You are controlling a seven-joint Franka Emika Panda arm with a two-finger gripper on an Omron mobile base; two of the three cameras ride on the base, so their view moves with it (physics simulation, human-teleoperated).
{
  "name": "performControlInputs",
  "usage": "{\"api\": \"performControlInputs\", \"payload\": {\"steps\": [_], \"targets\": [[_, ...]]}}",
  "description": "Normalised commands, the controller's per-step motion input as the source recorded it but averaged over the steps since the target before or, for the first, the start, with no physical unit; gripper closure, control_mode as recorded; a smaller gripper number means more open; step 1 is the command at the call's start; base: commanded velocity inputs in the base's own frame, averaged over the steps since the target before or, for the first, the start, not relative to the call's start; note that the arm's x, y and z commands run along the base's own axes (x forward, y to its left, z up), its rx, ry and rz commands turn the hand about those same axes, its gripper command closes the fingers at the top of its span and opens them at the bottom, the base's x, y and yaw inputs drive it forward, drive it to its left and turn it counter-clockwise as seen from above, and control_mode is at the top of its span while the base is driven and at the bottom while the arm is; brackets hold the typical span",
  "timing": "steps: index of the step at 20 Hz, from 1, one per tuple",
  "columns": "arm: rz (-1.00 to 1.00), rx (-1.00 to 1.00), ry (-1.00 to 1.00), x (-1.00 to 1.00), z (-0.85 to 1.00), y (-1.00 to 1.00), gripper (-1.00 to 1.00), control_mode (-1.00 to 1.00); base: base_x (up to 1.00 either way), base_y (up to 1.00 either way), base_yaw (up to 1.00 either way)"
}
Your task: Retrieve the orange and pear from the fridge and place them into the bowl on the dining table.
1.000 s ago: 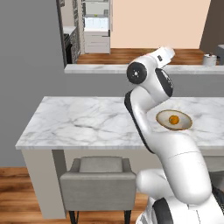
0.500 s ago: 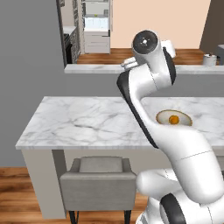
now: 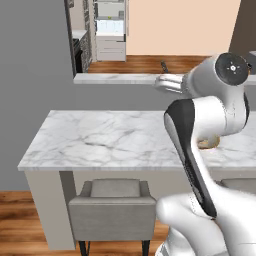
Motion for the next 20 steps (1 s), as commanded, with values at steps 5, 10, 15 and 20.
{"api": "performControlInputs", "payload": {"steps": [5,10,15,20], "targets": [[0.11,0.38,-0.13,-0.50,-0.38,0.00,-1.00,-1.00,0.00,0.00,0.00],[0.14,0.30,-0.01,-0.04,-0.03,0.00,-1.00,-1.00,0.00,0.00,0.00],[0.11,0.13,0.01,0.00,0.10,0.00,-1.00,-1.00,0.00,0.00,0.00],[0.01,-0.05,0.01,-0.06,0.03,0.01,-1.00,-1.00,0.00,0.00,0.00]]}}
